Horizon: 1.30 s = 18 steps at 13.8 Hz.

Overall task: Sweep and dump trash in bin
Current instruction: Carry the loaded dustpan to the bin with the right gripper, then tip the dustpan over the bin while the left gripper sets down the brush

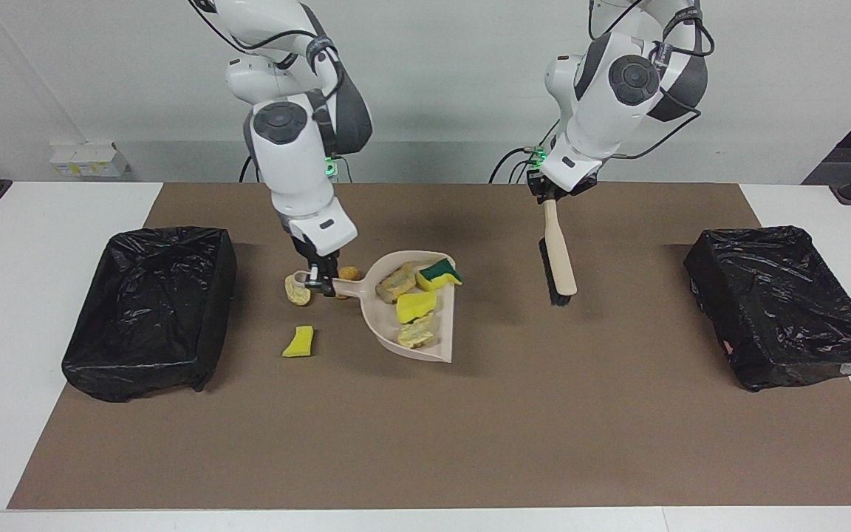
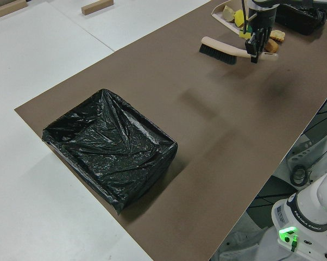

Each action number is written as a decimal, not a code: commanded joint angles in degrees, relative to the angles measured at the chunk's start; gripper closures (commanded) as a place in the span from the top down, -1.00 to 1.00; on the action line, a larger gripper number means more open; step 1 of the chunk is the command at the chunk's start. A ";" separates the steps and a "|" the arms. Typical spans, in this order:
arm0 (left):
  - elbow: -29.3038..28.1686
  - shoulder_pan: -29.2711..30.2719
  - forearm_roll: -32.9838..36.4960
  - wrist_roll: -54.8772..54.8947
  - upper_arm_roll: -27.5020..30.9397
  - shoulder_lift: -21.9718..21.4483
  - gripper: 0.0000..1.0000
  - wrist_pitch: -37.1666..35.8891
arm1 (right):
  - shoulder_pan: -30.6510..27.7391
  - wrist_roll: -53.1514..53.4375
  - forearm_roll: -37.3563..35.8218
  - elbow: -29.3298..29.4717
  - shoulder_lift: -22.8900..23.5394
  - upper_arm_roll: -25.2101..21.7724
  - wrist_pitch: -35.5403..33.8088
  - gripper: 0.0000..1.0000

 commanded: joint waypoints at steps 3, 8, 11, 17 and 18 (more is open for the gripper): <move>-15.77 -7.59 1.04 -7.06 -0.13 -9.43 -1.00 9.28 | -14.71 -17.57 5.18 -1.34 -4.42 0.63 -5.35 -1.00; -25.17 -17.34 0.78 -16.64 -0.13 -6.80 -1.00 23.25 | -32.92 -38.33 4.67 0.06 -4.43 0.28 -3.88 -1.00; -26.42 -17.72 0.25 -16.92 -0.22 -6.80 -1.00 23.80 | -39.61 -45.28 2.83 0.86 -4.43 -0.24 -2.29 -1.00; -28.97 -19.12 -0.19 -17.10 -0.22 -5.30 -1.00 29.51 | -40.95 -44.08 -11.03 -0.81 -4.51 -0.60 7.45 -1.00; -29.14 -19.12 -0.89 -17.01 -0.22 -5.30 -0.77 29.51 | -39.20 -40.50 -15.85 -1.34 -4.51 -0.34 7.91 -1.00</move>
